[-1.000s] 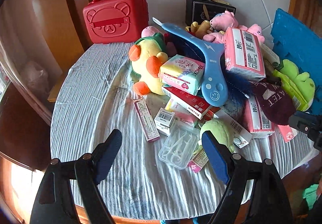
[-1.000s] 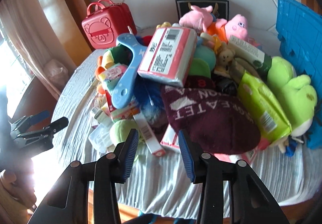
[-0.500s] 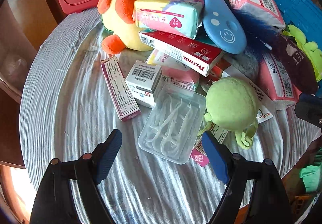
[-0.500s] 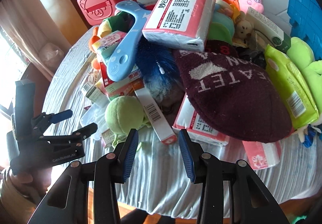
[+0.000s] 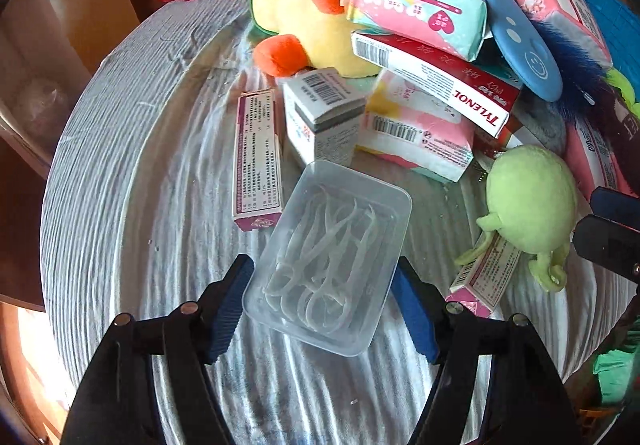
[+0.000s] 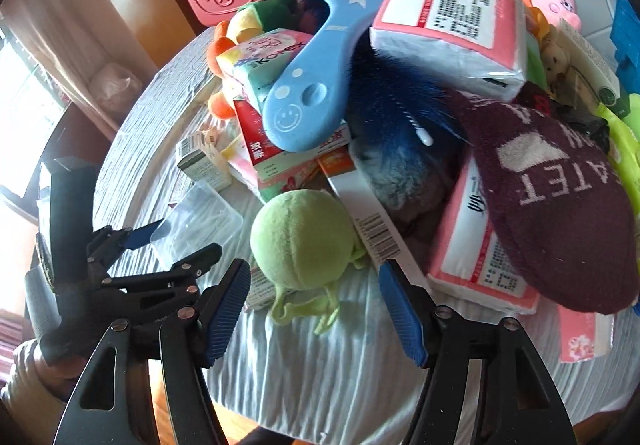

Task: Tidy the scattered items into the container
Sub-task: 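Grasp the clear plastic box with the left gripper while the right grasps the green ball plush, then carry the clear box and green plush over the blue crate, then open both grippers to drop the box and plush into the crate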

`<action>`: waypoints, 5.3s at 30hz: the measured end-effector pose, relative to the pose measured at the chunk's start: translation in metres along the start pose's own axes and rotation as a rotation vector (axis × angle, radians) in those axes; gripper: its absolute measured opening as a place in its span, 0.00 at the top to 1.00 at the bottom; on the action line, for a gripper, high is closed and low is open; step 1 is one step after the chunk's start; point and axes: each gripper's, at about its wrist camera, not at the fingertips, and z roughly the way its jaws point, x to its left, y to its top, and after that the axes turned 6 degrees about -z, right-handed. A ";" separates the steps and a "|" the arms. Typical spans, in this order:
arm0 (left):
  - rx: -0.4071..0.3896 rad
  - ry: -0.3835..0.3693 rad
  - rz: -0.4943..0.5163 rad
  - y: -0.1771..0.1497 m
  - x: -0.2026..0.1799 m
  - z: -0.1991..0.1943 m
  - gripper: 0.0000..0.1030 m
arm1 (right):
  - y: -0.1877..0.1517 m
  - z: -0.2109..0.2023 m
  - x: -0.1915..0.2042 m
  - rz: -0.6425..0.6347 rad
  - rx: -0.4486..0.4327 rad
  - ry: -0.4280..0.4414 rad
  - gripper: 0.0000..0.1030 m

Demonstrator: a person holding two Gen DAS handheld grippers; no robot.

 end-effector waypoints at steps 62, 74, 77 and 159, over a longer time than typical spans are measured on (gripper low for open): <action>-0.443 -0.154 0.082 0.068 -0.060 -0.195 0.39 | 0.044 -0.169 0.030 -0.045 -0.334 -0.320 0.36; -0.606 -0.197 0.149 0.049 -0.220 -0.280 0.39 | 0.001 -0.296 -0.078 -0.021 -0.506 -0.401 0.36; -0.632 -0.209 0.159 0.040 -0.274 -0.300 0.39 | -0.015 -0.331 -0.117 -0.031 -0.542 -0.423 0.36; 0.494 0.180 0.384 0.101 -0.825 0.010 0.36 | -0.043 -0.171 -0.749 0.083 0.538 -0.321 0.27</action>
